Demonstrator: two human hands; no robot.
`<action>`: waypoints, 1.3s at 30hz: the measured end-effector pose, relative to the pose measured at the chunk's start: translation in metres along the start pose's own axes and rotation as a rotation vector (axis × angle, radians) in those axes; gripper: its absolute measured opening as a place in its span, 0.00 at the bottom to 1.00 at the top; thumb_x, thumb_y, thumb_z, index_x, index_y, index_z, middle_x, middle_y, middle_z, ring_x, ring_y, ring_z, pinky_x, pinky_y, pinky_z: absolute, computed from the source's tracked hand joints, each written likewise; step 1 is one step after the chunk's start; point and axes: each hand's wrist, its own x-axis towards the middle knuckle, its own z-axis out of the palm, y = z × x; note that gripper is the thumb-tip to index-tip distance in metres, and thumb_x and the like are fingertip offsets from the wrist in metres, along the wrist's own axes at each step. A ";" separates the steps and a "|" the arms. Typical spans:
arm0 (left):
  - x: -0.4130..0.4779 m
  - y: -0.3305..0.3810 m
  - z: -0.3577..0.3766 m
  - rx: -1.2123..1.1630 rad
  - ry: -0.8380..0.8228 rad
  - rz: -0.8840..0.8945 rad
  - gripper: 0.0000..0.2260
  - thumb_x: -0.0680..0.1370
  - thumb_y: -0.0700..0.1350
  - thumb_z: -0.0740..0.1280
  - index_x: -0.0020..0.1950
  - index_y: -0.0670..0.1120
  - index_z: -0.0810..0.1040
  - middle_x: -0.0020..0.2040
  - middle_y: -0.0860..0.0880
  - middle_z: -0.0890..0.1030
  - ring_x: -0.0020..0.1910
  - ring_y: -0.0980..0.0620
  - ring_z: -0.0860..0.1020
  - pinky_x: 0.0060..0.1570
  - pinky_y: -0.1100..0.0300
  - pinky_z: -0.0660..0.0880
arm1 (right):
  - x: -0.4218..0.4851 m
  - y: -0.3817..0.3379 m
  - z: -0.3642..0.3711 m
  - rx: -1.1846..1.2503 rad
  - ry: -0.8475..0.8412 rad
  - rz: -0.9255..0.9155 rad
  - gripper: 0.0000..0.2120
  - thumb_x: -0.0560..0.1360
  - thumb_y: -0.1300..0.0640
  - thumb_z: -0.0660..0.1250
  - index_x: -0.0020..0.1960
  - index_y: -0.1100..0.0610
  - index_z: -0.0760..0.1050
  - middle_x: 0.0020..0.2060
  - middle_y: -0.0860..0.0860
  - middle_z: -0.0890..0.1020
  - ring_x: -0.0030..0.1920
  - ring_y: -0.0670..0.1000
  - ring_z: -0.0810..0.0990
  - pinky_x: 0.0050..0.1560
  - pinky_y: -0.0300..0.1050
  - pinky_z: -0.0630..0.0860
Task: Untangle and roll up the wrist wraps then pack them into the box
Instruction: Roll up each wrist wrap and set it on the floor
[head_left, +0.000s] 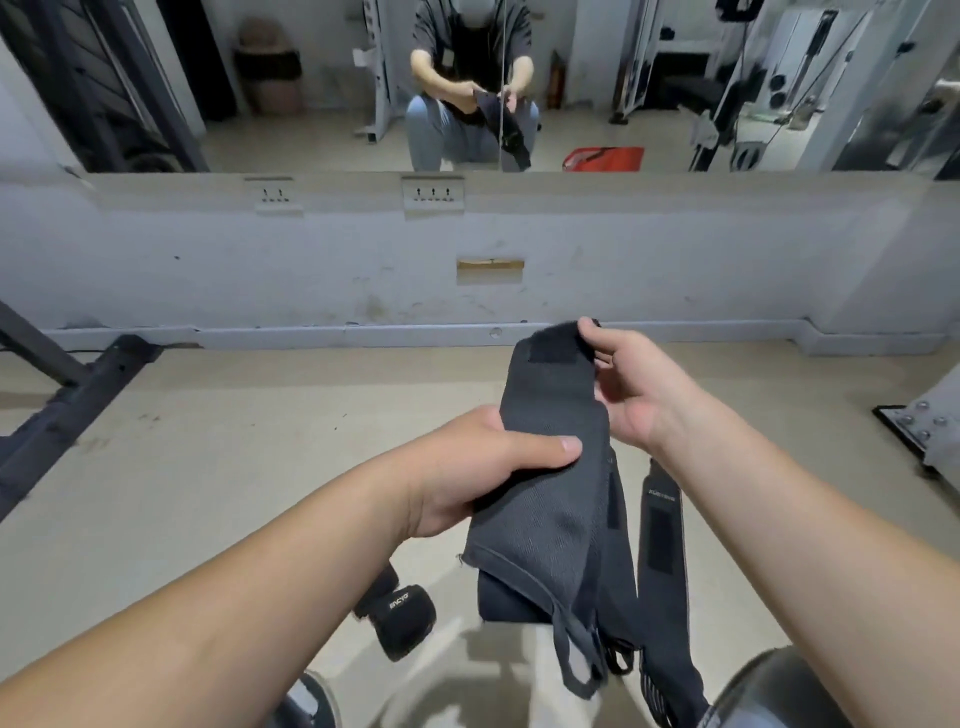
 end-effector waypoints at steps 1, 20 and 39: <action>0.001 0.004 -0.001 -0.021 0.026 0.031 0.07 0.82 0.40 0.70 0.59 0.45 0.84 0.52 0.45 0.88 0.49 0.49 0.86 0.55 0.55 0.82 | -0.008 0.002 0.001 -0.026 -0.052 0.026 0.12 0.83 0.54 0.68 0.58 0.63 0.81 0.43 0.58 0.88 0.41 0.58 0.89 0.42 0.54 0.87; 0.023 -0.020 -0.006 -0.075 0.095 -0.072 0.09 0.84 0.48 0.69 0.59 0.45 0.84 0.54 0.45 0.88 0.50 0.48 0.86 0.59 0.50 0.80 | 0.044 0.026 -0.004 -0.148 0.103 -0.109 0.24 0.76 0.74 0.52 0.58 0.54 0.79 0.52 0.57 0.83 0.44 0.57 0.82 0.33 0.47 0.84; 0.037 -0.025 0.004 -0.395 0.398 -0.130 0.17 0.81 0.54 0.68 0.61 0.42 0.83 0.51 0.43 0.89 0.51 0.42 0.88 0.55 0.47 0.82 | -0.027 0.068 0.030 -0.487 -0.093 -0.383 0.23 0.85 0.41 0.56 0.50 0.49 0.88 0.54 0.42 0.88 0.52 0.40 0.86 0.54 0.44 0.76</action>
